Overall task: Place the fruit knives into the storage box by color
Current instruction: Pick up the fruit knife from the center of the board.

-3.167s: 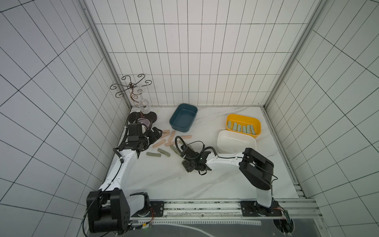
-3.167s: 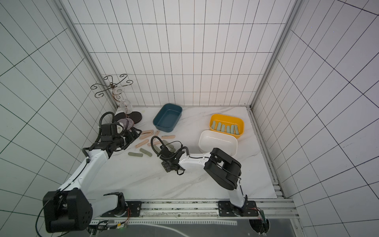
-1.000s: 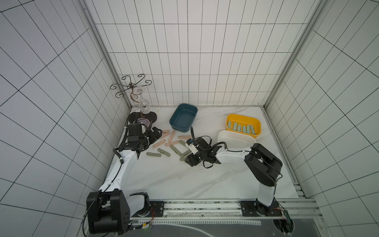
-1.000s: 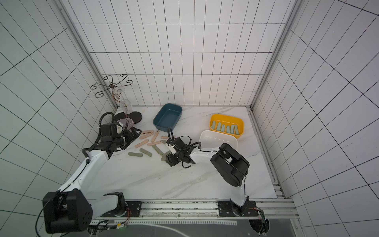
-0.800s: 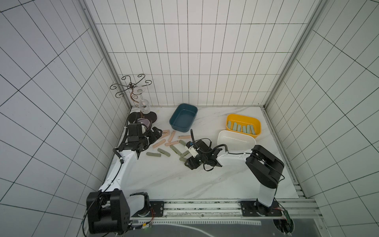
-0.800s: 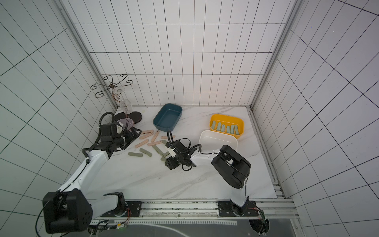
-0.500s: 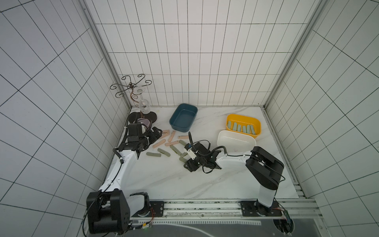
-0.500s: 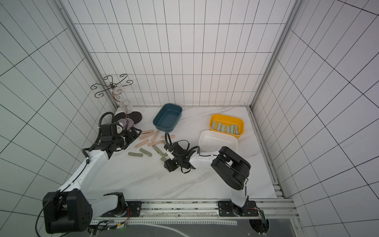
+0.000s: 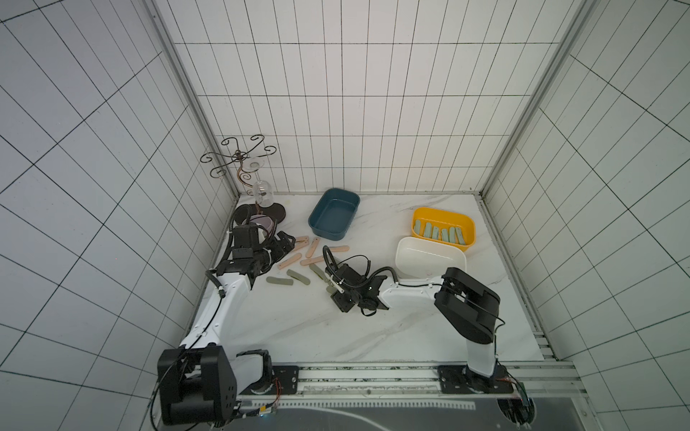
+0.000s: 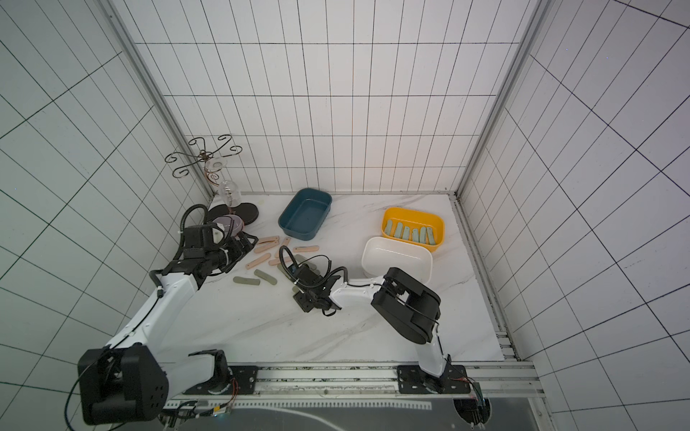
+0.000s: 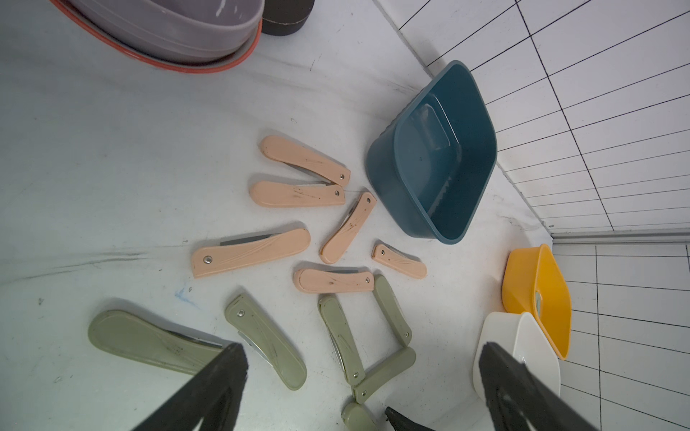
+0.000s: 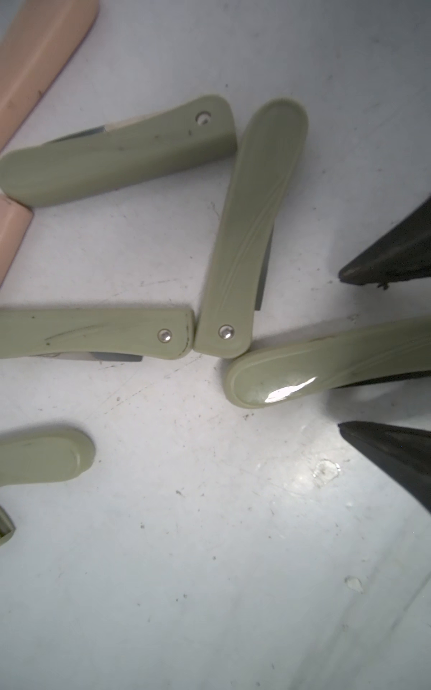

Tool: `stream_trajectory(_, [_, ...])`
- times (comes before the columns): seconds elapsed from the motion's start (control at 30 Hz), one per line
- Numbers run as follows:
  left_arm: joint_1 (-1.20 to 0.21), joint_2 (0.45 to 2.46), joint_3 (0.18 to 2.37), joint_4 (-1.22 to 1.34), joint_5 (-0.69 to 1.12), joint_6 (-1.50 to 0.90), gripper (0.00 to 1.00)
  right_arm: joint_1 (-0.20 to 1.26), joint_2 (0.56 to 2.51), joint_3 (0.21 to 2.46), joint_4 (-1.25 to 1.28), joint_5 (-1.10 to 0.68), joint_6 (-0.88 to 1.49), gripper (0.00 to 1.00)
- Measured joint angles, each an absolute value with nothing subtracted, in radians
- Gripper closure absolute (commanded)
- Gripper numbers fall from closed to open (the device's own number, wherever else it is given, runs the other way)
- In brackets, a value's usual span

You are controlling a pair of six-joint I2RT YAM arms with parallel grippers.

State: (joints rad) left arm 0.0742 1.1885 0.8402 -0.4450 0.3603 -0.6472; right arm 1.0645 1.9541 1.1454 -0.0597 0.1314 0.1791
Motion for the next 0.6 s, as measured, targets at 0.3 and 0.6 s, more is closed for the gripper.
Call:
stream_trajectory(0.3, [0.074,1.179,0.838,-0.445,0.360,-0.648,0.03,1.074,1.985,1.189,-0.072,0.145,0.162,0.61])
stream_trajectory(0.6, [0.074,1.178,0.837,-0.445,0.360,-0.648,0.03,1.074,1.983,1.189,-0.072,0.141,0.163,0.73])
